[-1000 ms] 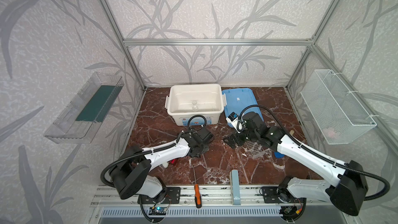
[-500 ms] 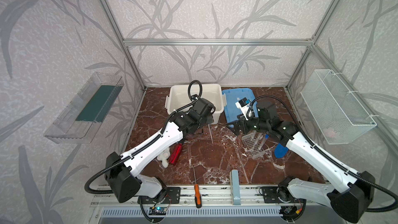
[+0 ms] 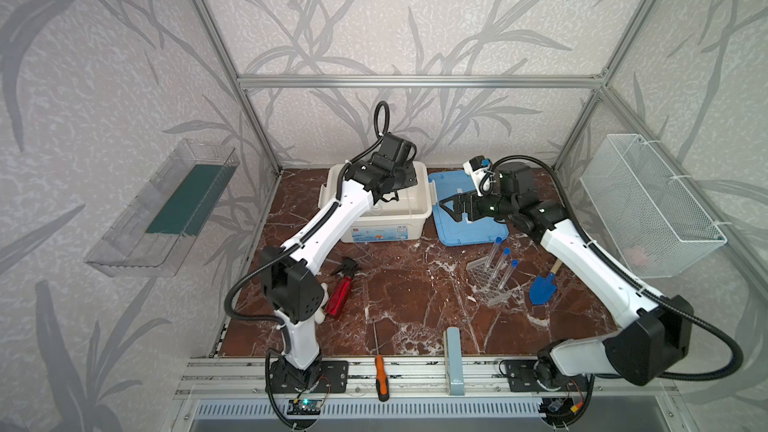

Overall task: Organize the chemistry lab equipment
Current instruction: 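Lift the pipette and carry it over the white bin with the left gripper, then lower the pipette into the bin and open the left gripper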

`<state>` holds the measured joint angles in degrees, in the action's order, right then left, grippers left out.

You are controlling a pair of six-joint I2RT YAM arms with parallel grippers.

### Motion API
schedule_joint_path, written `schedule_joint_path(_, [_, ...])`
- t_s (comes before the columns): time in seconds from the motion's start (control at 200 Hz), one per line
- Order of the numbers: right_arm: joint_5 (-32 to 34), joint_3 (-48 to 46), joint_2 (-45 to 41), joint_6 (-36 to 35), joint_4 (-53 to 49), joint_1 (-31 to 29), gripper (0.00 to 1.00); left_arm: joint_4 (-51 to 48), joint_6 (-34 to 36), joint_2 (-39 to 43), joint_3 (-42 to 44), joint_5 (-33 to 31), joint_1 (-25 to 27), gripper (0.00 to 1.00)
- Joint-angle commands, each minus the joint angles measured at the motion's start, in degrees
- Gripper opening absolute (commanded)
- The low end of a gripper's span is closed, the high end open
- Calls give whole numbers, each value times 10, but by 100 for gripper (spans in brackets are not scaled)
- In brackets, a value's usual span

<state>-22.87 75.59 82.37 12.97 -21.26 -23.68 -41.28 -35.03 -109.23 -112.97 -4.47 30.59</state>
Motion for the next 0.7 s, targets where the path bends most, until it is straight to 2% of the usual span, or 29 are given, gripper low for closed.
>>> schedule_joint_path(0.0, [-28,30,22,12,3,7,99,-30,27,-78,-77,53,-21,12])
schedule_joint_path(0.175, [-39,7,17,11,25,7,99,-27,35,-175,-170,41,-35,12])
schedule_joint_path(0.29, [-36,7,30,4,17,7,99,-43,26,-228,-209,61,-38,12])
schedule_joint_path(0.57, [-35,26,53,-13,2,7,100,-5,34,-280,-181,91,-44,14])
schedule_joint_path(0.695, [-22,23,52,-25,-1,7,100,39,33,-286,-142,132,-45,15])
